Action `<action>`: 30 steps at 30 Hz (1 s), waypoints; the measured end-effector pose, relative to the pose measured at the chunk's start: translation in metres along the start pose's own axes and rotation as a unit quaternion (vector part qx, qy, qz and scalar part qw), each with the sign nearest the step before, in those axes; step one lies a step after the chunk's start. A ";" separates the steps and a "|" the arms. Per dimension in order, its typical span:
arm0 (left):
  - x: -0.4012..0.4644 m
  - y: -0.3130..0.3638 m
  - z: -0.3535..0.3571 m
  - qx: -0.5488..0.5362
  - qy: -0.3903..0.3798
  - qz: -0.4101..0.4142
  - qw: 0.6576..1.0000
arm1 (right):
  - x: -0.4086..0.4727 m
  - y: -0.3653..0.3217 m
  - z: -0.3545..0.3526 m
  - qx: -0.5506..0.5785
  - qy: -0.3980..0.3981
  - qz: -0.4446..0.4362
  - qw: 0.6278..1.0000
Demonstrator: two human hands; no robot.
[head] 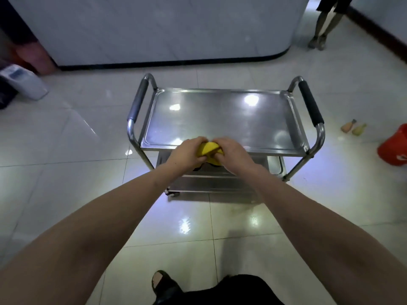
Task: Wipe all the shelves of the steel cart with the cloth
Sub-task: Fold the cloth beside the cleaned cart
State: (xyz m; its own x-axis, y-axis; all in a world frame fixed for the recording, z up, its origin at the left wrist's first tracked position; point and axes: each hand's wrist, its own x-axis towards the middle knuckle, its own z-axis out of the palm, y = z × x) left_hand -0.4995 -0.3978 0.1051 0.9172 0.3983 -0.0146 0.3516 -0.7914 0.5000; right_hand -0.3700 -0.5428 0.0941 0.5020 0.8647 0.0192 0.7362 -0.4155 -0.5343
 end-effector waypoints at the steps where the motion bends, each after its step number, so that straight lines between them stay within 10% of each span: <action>1: -0.003 -0.004 -0.004 -0.013 0.004 -0.006 1.000 | 0.003 -0.005 0.000 0.001 0.001 0.005 1.000; 12: -0.036 -0.136 -0.144 -0.224 0.131 -0.232 0.938 | 0.092 -0.147 0.034 0.041 0.094 -0.059 0.993; 19: -0.042 -0.186 -0.194 -0.433 0.160 -0.232 0.856 | 0.130 -0.210 0.066 0.038 0.139 -0.072 0.987; 30: 0.007 -0.235 -0.244 -0.425 0.223 -0.159 0.863 | 0.205 -0.236 0.096 0.099 0.132 -0.064 0.984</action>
State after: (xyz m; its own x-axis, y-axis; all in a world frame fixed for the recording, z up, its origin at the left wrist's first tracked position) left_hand -0.6218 -0.0959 0.1982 0.5703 0.8210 -0.0285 0.1333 -0.0583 0.9894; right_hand -0.4847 -0.2405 0.1429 0.5313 0.7914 0.3022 0.7114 -0.2231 -0.6664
